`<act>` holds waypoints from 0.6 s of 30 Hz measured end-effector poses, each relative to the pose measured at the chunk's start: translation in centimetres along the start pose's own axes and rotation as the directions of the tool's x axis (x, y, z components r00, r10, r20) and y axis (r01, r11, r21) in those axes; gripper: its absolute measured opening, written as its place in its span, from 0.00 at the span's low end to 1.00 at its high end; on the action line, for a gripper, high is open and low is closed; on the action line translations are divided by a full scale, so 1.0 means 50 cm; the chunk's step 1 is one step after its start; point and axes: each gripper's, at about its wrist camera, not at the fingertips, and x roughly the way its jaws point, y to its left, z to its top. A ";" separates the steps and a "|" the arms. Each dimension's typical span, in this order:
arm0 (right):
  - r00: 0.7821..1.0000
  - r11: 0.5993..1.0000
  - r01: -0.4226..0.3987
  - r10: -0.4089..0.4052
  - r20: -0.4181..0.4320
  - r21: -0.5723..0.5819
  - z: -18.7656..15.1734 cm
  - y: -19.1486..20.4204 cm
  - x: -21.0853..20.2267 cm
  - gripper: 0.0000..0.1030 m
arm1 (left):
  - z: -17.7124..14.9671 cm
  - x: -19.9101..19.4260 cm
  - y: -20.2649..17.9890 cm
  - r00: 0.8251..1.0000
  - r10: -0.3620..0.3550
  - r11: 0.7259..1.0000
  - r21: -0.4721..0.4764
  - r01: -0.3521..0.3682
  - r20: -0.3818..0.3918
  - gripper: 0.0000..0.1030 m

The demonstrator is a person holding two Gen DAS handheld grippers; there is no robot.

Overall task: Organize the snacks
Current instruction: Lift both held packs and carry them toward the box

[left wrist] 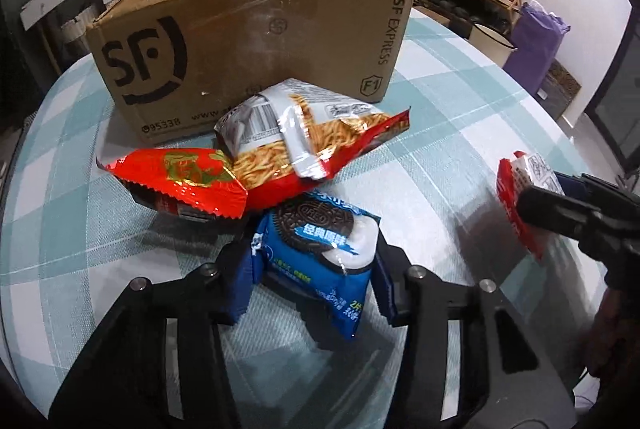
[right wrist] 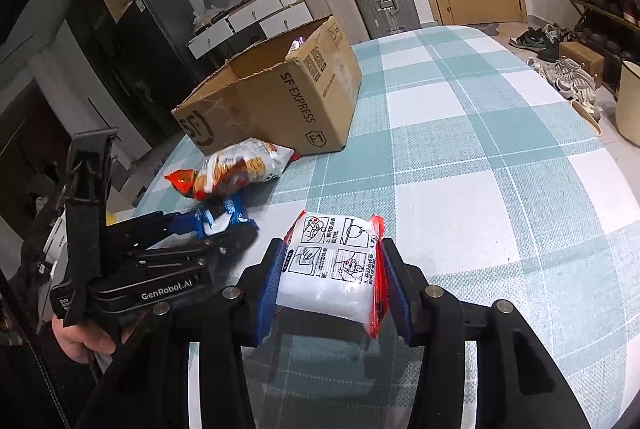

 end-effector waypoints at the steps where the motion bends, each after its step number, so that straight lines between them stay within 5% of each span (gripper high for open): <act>1: 1.000 1.000 -0.003 0.003 0.002 -0.001 -0.001 0.002 -0.003 0.45 | -0.001 -0.002 0.000 1.000 0.000 1.000 0.013 0.000 -0.004 0.44; 18: 0.999 0.999 -0.009 0.010 0.034 -0.031 -0.013 0.039 -0.044 0.45 | -0.038 -0.070 0.020 0.999 -0.029 0.999 -0.023 0.030 0.030 0.44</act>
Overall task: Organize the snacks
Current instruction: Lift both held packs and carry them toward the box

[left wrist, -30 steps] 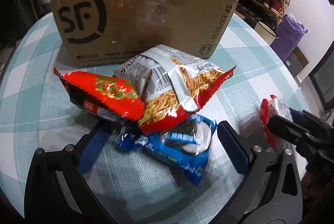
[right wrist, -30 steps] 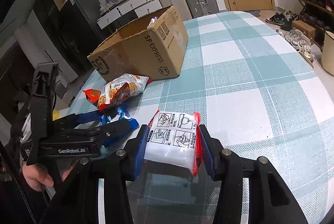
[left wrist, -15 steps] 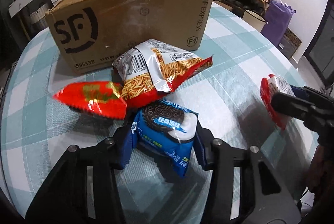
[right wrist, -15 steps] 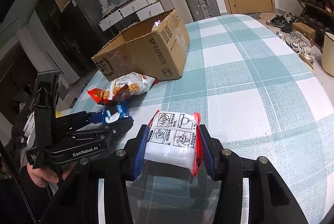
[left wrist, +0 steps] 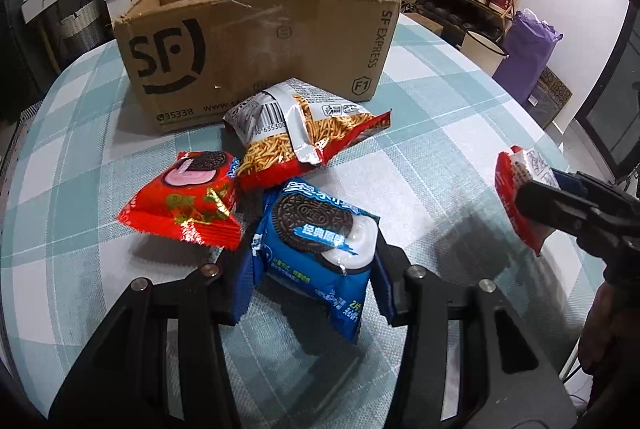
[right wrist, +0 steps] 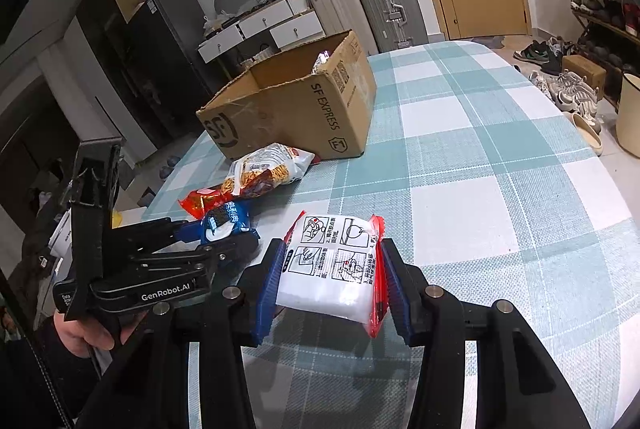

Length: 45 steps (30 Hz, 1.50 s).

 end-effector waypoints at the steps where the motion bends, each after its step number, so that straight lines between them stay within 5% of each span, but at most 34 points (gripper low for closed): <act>1: 1.000 1.000 -0.001 0.001 0.002 -0.001 0.000 0.002 -0.002 0.45 | -0.001 -0.006 0.001 1.000 -0.004 1.000 -0.002 0.004 0.004 0.44; 22: 0.998 0.995 -0.037 0.042 0.048 -0.095 0.044 0.098 -0.046 0.45 | -0.003 -0.162 0.057 0.993 -0.051 0.995 -0.076 0.059 0.108 0.44; 45: 0.987 0.975 -0.125 0.142 0.078 -0.186 0.230 0.171 -0.027 0.45 | 0.163 -0.274 0.131 0.980 -0.045 0.991 -0.112 0.068 0.196 0.44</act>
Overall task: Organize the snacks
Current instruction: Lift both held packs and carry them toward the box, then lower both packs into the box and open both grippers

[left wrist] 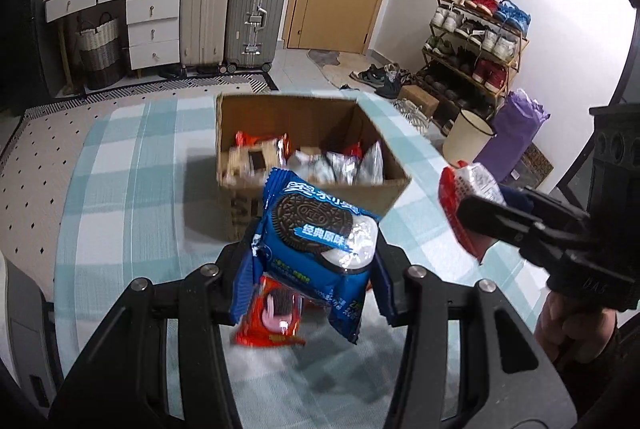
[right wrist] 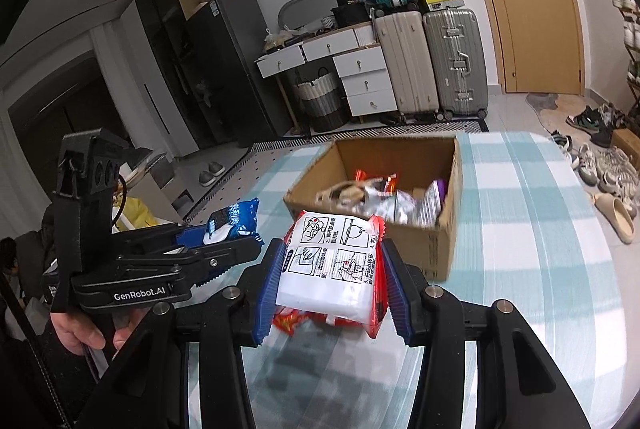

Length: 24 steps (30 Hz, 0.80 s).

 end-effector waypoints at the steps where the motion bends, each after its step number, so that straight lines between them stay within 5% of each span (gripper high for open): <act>1: 1.000 1.000 -0.002 0.002 0.003 0.000 0.009 -0.001 0.002 0.45 | 0.012 0.000 -0.001 1.000 0.000 1.000 0.003 0.000 0.005 0.44; 24: 1.000 1.000 -0.005 0.005 -0.011 0.011 0.188 -0.099 0.165 0.45 | 0.232 0.205 0.012 0.997 -0.001 0.999 0.039 0.003 -0.073 0.44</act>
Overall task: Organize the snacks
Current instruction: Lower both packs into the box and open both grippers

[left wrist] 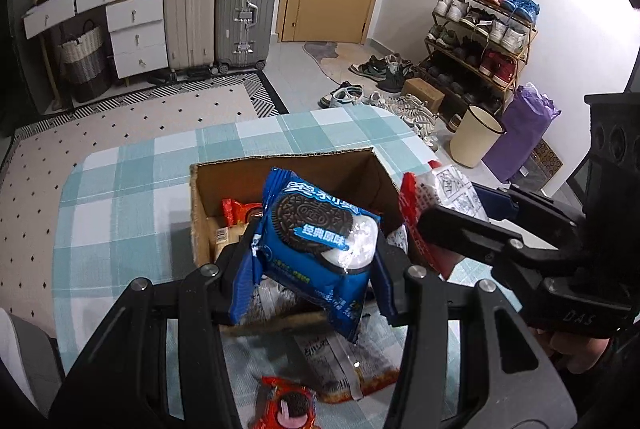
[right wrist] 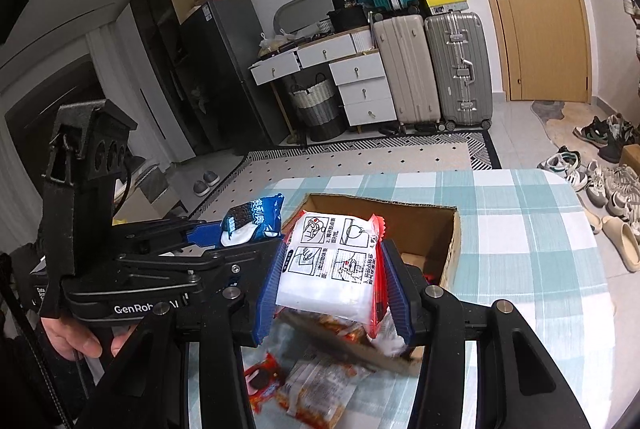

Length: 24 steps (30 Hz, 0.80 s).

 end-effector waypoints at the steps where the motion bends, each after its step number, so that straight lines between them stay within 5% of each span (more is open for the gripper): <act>1: 1.000 1.000 0.001 -0.001 -0.007 0.005 0.007 -0.009 0.013 0.45 | 0.006 0.012 0.004 1.000 -0.004 1.000 -0.002 0.004 -0.007 0.45; 15: 0.996 0.999 0.046 -0.047 -0.075 -0.010 -0.012 -0.064 0.128 0.47 | 0.021 0.158 0.055 0.998 0.027 0.999 0.019 -0.026 -0.064 0.45; 17: 0.997 0.999 0.049 -0.050 -0.061 -0.017 -0.014 -0.068 0.132 0.49 | 0.020 0.162 0.060 0.997 0.054 0.998 0.019 -0.053 -0.055 0.57; 21: 0.997 0.998 0.068 -0.068 -0.035 -0.013 -0.019 -0.077 0.131 0.77 | 0.017 0.146 0.075 0.998 0.059 0.998 0.003 -0.059 -0.019 0.66; 24: 0.997 0.997 0.077 -0.077 -0.023 -0.021 -0.022 -0.077 0.116 0.77 | 0.011 0.129 0.076 0.998 0.064 0.998 0.007 -0.064 -0.009 0.73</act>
